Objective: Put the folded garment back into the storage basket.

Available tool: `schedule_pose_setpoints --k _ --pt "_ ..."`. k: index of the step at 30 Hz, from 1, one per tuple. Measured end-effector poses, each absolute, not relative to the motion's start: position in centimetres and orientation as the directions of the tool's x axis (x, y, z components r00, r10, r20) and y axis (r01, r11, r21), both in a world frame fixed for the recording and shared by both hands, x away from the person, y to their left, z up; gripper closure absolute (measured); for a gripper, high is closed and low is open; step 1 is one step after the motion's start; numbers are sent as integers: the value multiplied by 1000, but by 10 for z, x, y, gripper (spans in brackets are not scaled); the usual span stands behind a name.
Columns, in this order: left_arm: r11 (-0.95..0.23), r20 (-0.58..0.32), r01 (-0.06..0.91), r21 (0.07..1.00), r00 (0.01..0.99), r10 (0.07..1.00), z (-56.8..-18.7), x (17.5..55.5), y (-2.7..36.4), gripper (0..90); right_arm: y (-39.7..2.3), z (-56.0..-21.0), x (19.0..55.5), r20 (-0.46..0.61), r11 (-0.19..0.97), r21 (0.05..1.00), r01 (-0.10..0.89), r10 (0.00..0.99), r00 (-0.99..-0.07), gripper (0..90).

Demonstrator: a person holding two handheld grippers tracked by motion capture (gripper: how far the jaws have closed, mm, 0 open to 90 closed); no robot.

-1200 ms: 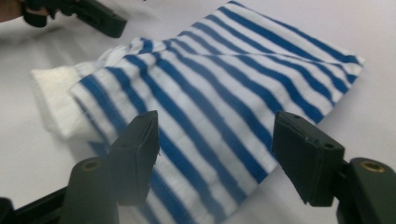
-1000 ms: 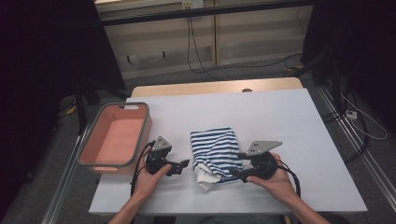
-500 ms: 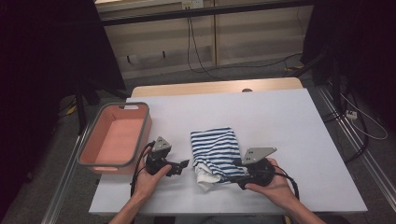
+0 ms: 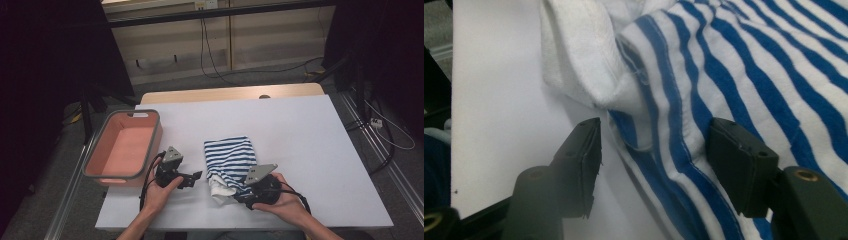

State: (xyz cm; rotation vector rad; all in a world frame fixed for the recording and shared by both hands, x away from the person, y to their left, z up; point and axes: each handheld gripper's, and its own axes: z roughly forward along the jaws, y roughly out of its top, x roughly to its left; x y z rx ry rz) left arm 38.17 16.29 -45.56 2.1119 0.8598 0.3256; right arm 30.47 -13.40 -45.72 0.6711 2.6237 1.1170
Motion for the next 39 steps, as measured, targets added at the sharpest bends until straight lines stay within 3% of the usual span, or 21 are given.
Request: schedule_pose_setpoints --k 8,14,20,24,31,39 --pt "-424 -62 464 778 728 683 -455 383 162 74 -127 -460 305 -32 638 699 324 480 -877 371" --pt "-421 -58 461 781 725 686 -455 383 160 74 -129 -459 311 -44 640 696 326 492 -870 570" --pt "-419 -59 463 781 723 688 -455 383 160 74 -128 -458 312 -71 659 685 311 485 -872 656" --pt "-419 -56 461 782 722 690 -455 384 160 74 -129 -458 313 -89 659 687 307 495 -864 763" --pt "-372 -61 464 804 687 724 -455 388 155 73 -128 -457 314 -105 669 681 298 492 -865 791" --pt "-364 -77 457 811 701 709 -448 398 147 75 -132 -456 315 -2 606 711 356 508 -861 808"
